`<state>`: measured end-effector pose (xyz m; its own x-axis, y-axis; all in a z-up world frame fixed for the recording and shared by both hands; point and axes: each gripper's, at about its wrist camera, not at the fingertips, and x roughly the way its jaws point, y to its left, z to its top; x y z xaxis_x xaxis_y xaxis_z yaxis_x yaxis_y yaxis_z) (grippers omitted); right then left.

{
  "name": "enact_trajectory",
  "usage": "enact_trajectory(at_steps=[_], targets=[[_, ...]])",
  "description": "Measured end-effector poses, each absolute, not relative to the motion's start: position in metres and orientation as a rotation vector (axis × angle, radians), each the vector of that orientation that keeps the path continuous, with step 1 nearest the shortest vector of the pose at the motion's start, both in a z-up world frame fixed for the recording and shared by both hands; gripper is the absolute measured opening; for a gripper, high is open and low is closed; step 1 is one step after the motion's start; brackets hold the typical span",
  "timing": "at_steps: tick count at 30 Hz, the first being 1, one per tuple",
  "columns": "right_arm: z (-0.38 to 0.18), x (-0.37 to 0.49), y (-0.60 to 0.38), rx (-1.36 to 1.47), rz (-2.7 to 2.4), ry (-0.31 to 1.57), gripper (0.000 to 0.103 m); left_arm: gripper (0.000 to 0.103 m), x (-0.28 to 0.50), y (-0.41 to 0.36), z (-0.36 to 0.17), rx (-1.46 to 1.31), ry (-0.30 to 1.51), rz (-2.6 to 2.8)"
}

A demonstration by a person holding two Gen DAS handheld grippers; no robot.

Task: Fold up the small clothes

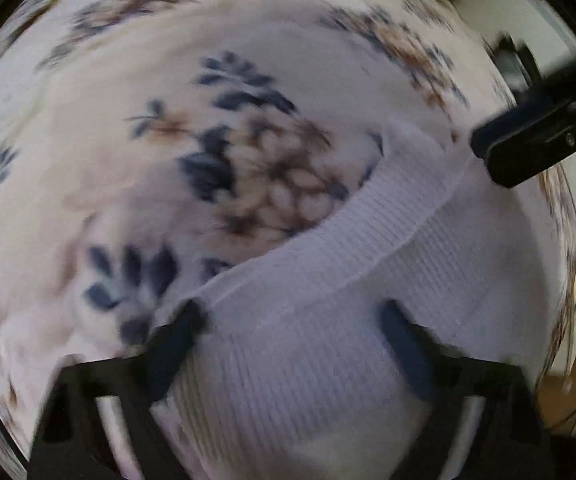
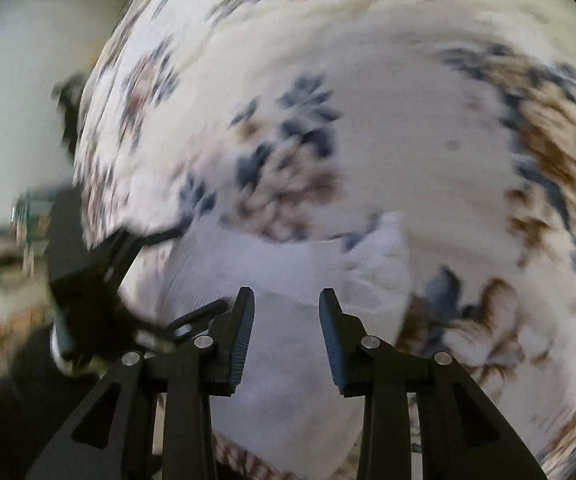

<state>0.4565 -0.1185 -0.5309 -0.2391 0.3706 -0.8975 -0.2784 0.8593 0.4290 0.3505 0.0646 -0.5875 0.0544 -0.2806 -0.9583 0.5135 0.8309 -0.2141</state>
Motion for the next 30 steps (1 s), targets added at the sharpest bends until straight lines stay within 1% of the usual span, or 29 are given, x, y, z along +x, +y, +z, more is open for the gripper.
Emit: enact_trajectory(at_steps=[1, 2, 3, 7, 12, 13, 14, 15, 20, 22, 23, 30], targets=[[-0.536, 0.454, -0.111, 0.016, 0.618, 1.715, 0.036, 0.043, 0.352, 0.062, -0.589, 0.210, 1.398, -0.636], [-0.541, 0.453, -0.105, -0.034, 0.635, 1.722, 0.036, 0.025, 0.353, 0.060, -0.587, 0.210, 1.388, -0.657], [-0.548, 0.453, -0.099, -0.088, 0.647, 1.733, 0.036, 0.009, 0.354, 0.059, -0.585, 0.213, 1.386, -0.657], [-0.567, 0.446, -0.086, -0.201, 0.696, 1.758, 0.036, 0.008, 0.355, 0.067, -0.566, 0.162, 1.341, -0.654], [-0.564, 0.446, -0.089, -0.141, 0.725, 1.729, 0.036, 0.007, 0.350, 0.081, -0.547, 0.113, 1.288, -0.630], [-0.566, 0.446, -0.086, -0.132, 0.733, 1.731, 0.037, 0.007, 0.350, 0.082, -0.545, 0.106, 1.286, -0.632], [-0.568, 0.447, -0.085, -0.125, 0.748, 1.736, 0.041, 0.007, 0.352, 0.085, -0.542, 0.102, 1.281, -0.634], [-0.569, 0.446, -0.084, -0.124, 0.763, 1.740, 0.042, 0.007, 0.352, 0.086, -0.539, 0.101, 1.270, -0.628], [-0.572, 0.433, -0.068, -0.203, 0.870, 1.743, 0.041, 0.007, 0.351, 0.089, -0.536, 0.105, 1.276, -0.629], [-0.569, 0.427, -0.064, -0.250, 0.877, 1.722, 0.005, 0.008, 0.352, 0.090, -0.539, 0.092, 1.292, -0.635], [-0.567, 0.427, -0.065, -0.245, 0.863, 1.712, 0.004, 0.008, 0.353, 0.090, -0.538, 0.090, 1.289, -0.628], [-0.535, 0.433, -0.081, -0.144, 0.715, 1.549, 0.003, 0.008, 0.351, 0.104, -0.535, 0.014, 1.290, -0.613]])
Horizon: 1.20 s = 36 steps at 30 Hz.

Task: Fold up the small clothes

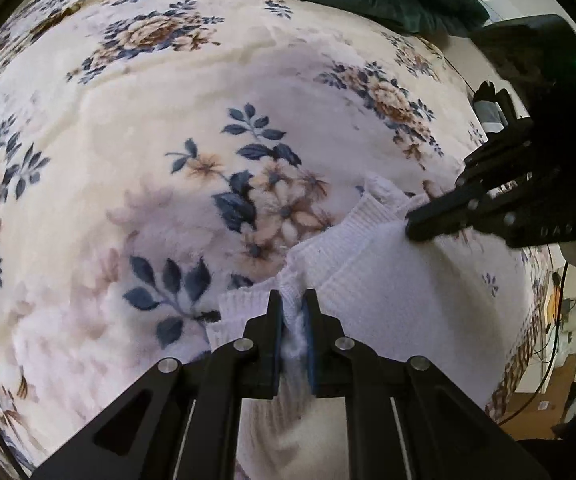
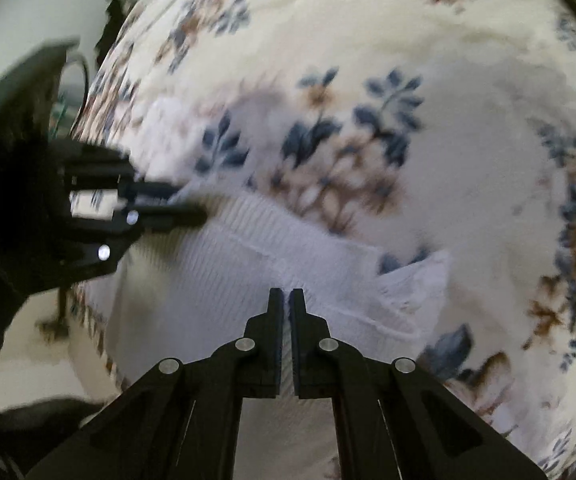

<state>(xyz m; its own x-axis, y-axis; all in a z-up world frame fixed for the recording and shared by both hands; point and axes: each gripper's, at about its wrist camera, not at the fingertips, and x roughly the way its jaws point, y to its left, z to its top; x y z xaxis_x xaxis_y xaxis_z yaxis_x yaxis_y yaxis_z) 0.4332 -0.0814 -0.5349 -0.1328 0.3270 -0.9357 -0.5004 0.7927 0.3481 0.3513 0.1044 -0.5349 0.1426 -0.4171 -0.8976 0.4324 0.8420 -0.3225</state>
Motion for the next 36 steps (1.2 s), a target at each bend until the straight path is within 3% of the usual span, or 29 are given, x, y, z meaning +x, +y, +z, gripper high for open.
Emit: enact_trajectory(at_steps=[8, 11, 12, 13, 17, 20, 22, 25, 26, 27, 29, 30, 35, 36], targets=[[-0.541, 0.435, -0.083, -0.239, 0.520, 1.460, 0.002, 0.019, 0.366, 0.134, -0.543, -0.131, 1.340, -0.518], [-0.543, 0.448, -0.102, -0.181, 0.387, 1.448, 0.002, 0.037, 0.363, 0.153, -0.544, -0.216, 1.341, -0.470], [-0.541, 0.450, -0.106, -0.164, 0.356, 1.432, 0.002, 0.049, 0.361, 0.155, -0.546, -0.226, 1.348, -0.467], [-0.541, 0.451, -0.106, -0.155, 0.335, 1.423, 0.002, 0.051, 0.358, 0.155, -0.549, -0.224, 1.361, -0.456], [-0.544, 0.455, -0.110, -0.087, 0.354, 1.449, 0.002, 0.051, 0.350, 0.148, -0.570, -0.224, 1.424, -0.423], [-0.550, 0.450, -0.097, -0.100, 0.415, 1.483, 0.002, 0.051, 0.347, 0.139, -0.581, -0.217, 1.442, -0.380], [-0.556, 0.447, -0.091, -0.048, 0.499, 1.541, 0.002, 0.038, 0.345, 0.140, -0.585, -0.194, 1.448, -0.347], [-0.551, 0.452, -0.106, -0.008, 0.441, 1.575, 0.009, 0.033, 0.340, 0.155, -0.585, -0.236, 1.435, -0.311], [-0.547, 0.452, -0.116, 0.039, 0.415, 1.578, 0.014, 0.028, 0.338, 0.160, -0.582, -0.238, 1.426, -0.299], [-0.542, 0.452, -0.134, 0.131, 0.378, 1.579, 0.031, 0.017, 0.336, 0.165, -0.580, -0.240, 1.418, -0.285], [-0.534, 0.446, -0.160, 0.241, 0.314, 1.553, 0.048, 0.013, 0.332, 0.177, -0.574, -0.268, 1.397, -0.270], [-0.533, 0.441, -0.178, 0.318, 0.280, 1.546, 0.048, 0.005, 0.329, 0.181, -0.571, -0.273, 1.383, -0.265], [-0.573, 0.419, -0.198, 0.490, 0.246, 1.665, 0.048, 0.004, 0.329, 0.186, -0.564, -0.364, 1.363, -0.287], [-0.580, 0.414, -0.197, 0.530, 0.264, 1.653, 0.040, 0.006, 0.331, 0.182, -0.564, -0.398, 1.371, -0.297]])
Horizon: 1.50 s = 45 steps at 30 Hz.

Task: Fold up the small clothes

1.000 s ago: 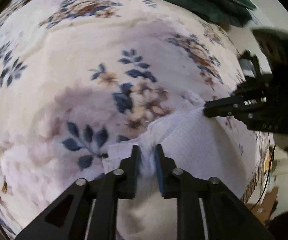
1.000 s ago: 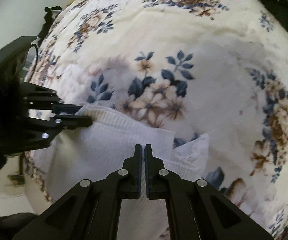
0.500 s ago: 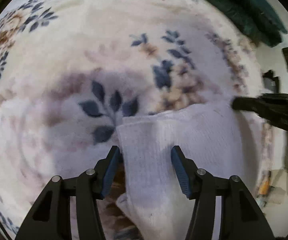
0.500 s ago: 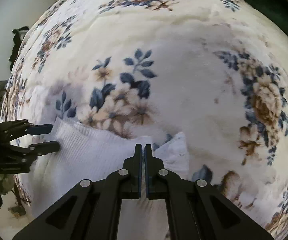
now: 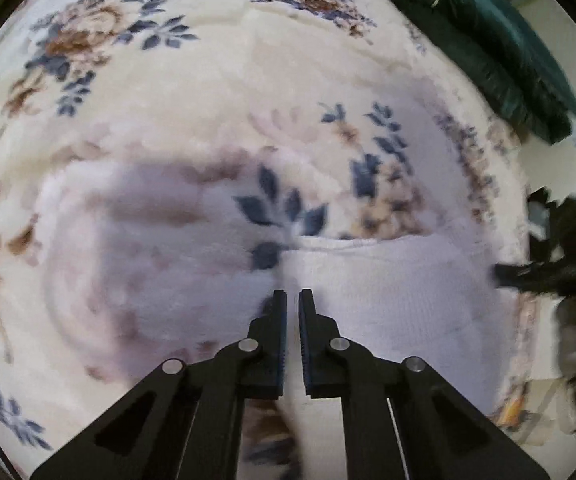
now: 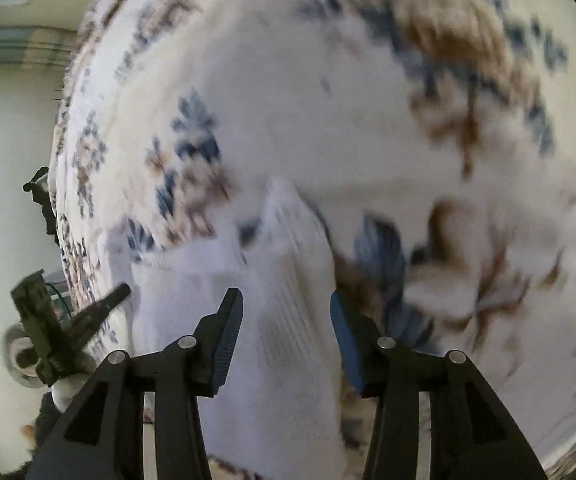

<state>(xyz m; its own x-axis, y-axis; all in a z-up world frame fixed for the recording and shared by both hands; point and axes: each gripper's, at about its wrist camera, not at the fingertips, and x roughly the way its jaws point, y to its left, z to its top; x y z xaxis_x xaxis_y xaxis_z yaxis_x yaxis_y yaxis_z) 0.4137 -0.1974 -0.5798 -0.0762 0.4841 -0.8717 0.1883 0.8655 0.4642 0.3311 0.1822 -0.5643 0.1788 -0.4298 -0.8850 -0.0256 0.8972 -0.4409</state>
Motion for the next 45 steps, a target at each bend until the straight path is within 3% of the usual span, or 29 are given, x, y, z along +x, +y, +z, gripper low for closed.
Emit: enact_trajectory(at_steps=[1, 2, 5, 6, 7, 11, 13, 14, 15, 21, 23, 24, 25, 26, 27, 32, 35, 36, 37, 38, 39, 40, 45], targets=[[-0.581, 0.413, -0.198, 0.549, 0.265, 1.622, 0.018, 0.008, 0.332, 0.182, -0.565, -0.434, 1.385, -0.307], [-0.578, 0.413, -0.197, 0.553, 0.245, 1.583, 0.005, 0.009, 0.333, 0.181, -0.566, -0.454, 1.394, -0.316], [-0.556, 0.421, -0.203, 0.541, 0.174, 1.439, 0.004, 0.034, 0.331, 0.174, -0.565, -0.446, 1.396, -0.316], [-0.559, 0.424, -0.204, 0.553, 0.168, 1.455, 0.004, 0.046, 0.331, 0.170, -0.565, -0.449, 1.397, -0.312], [-0.566, 0.427, -0.201, 0.564, 0.175, 1.497, 0.004, 0.049, 0.327, 0.169, -0.565, -0.460, 1.398, -0.308], [-0.575, 0.419, -0.198, 0.515, 0.196, 1.632, 0.010, 0.049, 0.297, 0.176, -0.553, -0.516, 1.402, -0.285], [-0.562, 0.400, -0.210, 0.545, 0.218, 1.628, 0.028, 0.049, 0.266, 0.181, -0.545, -0.550, 1.403, -0.268], [-0.556, 0.386, -0.217, 0.562, 0.223, 1.626, 0.046, 0.049, 0.253, 0.181, -0.545, -0.560, 1.413, -0.256], [-0.551, 0.370, -0.226, 0.584, 0.222, 1.625, 0.053, 0.049, 0.238, 0.182, -0.546, -0.575, 1.430, -0.252], [-0.584, 0.271, -0.242, 0.761, 0.268, 1.796, 0.053, 0.046, 0.163, 0.169, -0.571, -0.696, 1.513, -0.295], [-0.602, 0.248, -0.234, 0.835, 0.323, 1.846, 0.053, 0.017, 0.152, 0.162, -0.570, -0.672, 1.488, -0.304], [-0.607, 0.237, -0.227, 0.846, 0.350, 1.848, 0.052, 0.012, 0.150, 0.161, -0.569, -0.660, 1.491, -0.288], [-0.605, 0.230, -0.224, 0.808, 0.330, 1.806, 0.047, 0.011, 0.149, 0.162, -0.568, -0.658, 1.487, -0.267], [-0.605, 0.224, -0.222, 0.788, 0.314, 1.784, 0.025, 0.011, 0.147, 0.168, -0.568, -0.672, 1.470, -0.246], [-0.606, 0.221, -0.225, 0.798, 0.276, 1.765, 0.013, 0.011, 0.146, 0.173, -0.570, -0.696, 1.468, -0.240], [-0.607, 0.225, -0.230, 0.773, 0.207, 1.773, 0.008, 0.015, 0.144, 0.194, -0.572, -0.796, 1.497, -0.241], [-0.593, 0.243, -0.216, 0.649, 0.253, 1.817, 0.012, 0.043, 0.159, 0.202, -0.556, -0.767, 1.450, -0.219], [-0.587, 0.251, -0.215, 0.637, 0.258, 1.801, 0.013, 0.059, 0.165, 0.205, -0.553, -0.767, 1.426, -0.216], [-0.580, 0.260, -0.216, 0.649, 0.264, 1.759, 0.014, 0.061, 0.176, 0.207, -0.552, -0.768, 1.397, -0.212], [-0.574, 0.268, -0.218, 0.664, 0.265, 1.720, 0.027, 0.061, 0.188, 0.206, -0.553, -0.764, 1.374, -0.213], [-0.571, 0.278, -0.219, 0.681, 0.261, 1.680, 0.046, 0.061, 0.205, 0.204, -0.555, -0.743, 1.354, -0.222], [-0.570, 0.290, -0.219, 0.691, 0.256, 1.644, 0.054, 0.061, 0.222, 0.201, -0.556, -0.708, 1.343, -0.223], [-0.581, 0.352, -0.207, 0.777, 0.288, 1.528, 0.056, 0.059, 0.291, 0.180, -0.578, -0.617, 1.323, -0.242]])
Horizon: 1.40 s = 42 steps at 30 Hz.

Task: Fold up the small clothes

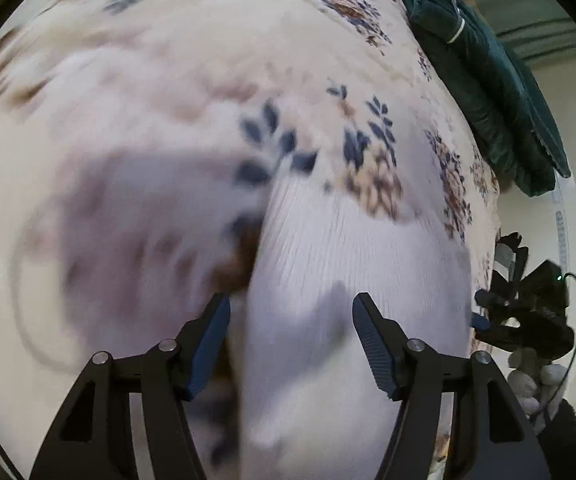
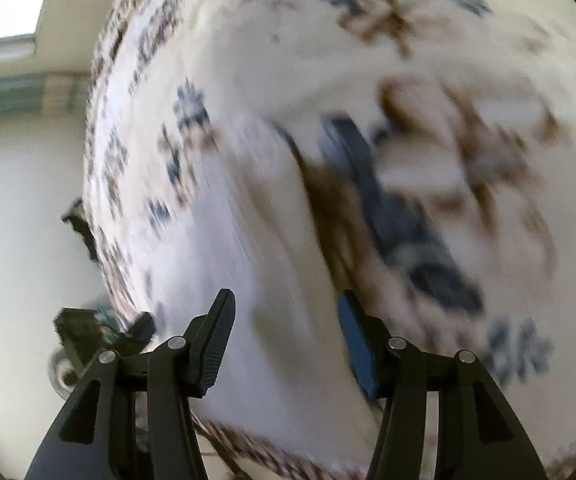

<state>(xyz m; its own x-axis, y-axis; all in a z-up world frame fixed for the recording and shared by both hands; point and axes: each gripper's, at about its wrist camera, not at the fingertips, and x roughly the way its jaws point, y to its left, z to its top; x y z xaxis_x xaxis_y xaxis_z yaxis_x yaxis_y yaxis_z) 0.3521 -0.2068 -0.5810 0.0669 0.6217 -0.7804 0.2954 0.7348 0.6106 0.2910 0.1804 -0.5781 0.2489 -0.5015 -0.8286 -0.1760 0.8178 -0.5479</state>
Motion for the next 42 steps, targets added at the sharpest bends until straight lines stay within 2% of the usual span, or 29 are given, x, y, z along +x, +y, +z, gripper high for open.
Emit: enact_trajectory(at_steps=[1, 3, 4, 5, 6, 13, 18, 21, 22, 23, 24, 25, 26, 27, 30, 35, 39, 41, 42], targets=[[-0.583, 0.363, -0.205, 0.785, 0.288, 1.521, 0.056, 0.050, 0.301, 0.177, -0.581, -0.592, 1.326, -0.239], [-0.585, 0.383, -0.197, 0.790, 0.302, 1.503, 0.054, 0.008, 0.313, 0.168, -0.585, -0.539, 1.326, -0.255], [-0.584, 0.387, -0.192, 0.781, 0.301, 1.484, 0.047, 0.008, 0.315, 0.166, -0.587, -0.525, 1.332, -0.255], [-0.580, 0.390, -0.192, 0.778, 0.311, 1.470, 0.016, 0.008, 0.312, 0.170, -0.584, -0.523, 1.321, -0.261], [-0.577, 0.394, -0.189, 0.763, 0.303, 1.467, 0.006, 0.008, 0.311, 0.172, -0.579, -0.517, 1.299, -0.250], [-0.559, 0.419, -0.202, 0.716, 0.254, 1.403, 0.004, 0.007, 0.305, 0.211, -0.582, -0.668, 1.254, -0.187], [-0.591, 0.431, -0.198, 0.607, 0.177, 1.498, 0.004, 0.008, 0.309, 0.204, -0.598, -0.683, 1.309, -0.210], [-0.602, 0.431, -0.197, 0.589, 0.202, 1.578, 0.005, 0.016, 0.306, 0.206, -0.594, -0.720, 1.329, -0.250], [-0.602, 0.430, -0.199, 0.602, 0.216, 1.589, 0.006, 0.030, 0.302, 0.209, -0.592, -0.747, 1.332, -0.261], [-0.601, 0.428, -0.202, 0.626, 0.239, 1.604, 0.011, 0.039, 0.298, 0.212, -0.590, -0.756, 1.337, -0.259], [-0.599, 0.425, -0.206, 0.653, 0.265, 1.618, 0.025, 0.059, 0.292, 0.216, -0.588, -0.774, 1.333, -0.266], [-0.596, 0.419, -0.211, 0.674, 0.287, 1.618, 0.037, 0.068, 0.284, 0.220, -0.586, -0.804, 1.322, -0.277], [-0.592, 0.412, -0.216, 0.692, 0.303, 1.611, 0.063, 0.068, 0.275, 0.223, -0.587, -0.843, 1.317, -0.289], [-0.589, 0.404, -0.222, 0.717, 0.329, 1.604, 0.075, 0.068, 0.270, 0.224, -0.590, -0.870, 1.322, -0.305], [-0.599, 0.370, -0.227, 0.800, 0.420, 1.655, 0.088, 0.068, 0.250, 0.214, -0.607, -0.922, 1.378, -0.378], [-0.649, 0.328, -0.215, 0.920, 0.521, 1.787, 0.089, 0.068, 0.242, 0.190, -0.627, -0.973, 1.404, -0.466], [-0.678, 0.318, -0.201, 1.016, 0.611, 1.801, 0.093, 0.069, 0.253, 0.182, -0.632, -1.023, 1.375, -0.493], [-0.682, 0.320, -0.192, 1.009, 0.640, 1.806, 0.094, 0.067, 0.255, 0.181, -0.630, -1.026, 1.359, -0.502], [-0.683, 0.321, -0.186, 0.998, 0.657, 1.807, 0.094, 0.060, 0.256, 0.178, -0.626, -1.005, 1.350, -0.504]])
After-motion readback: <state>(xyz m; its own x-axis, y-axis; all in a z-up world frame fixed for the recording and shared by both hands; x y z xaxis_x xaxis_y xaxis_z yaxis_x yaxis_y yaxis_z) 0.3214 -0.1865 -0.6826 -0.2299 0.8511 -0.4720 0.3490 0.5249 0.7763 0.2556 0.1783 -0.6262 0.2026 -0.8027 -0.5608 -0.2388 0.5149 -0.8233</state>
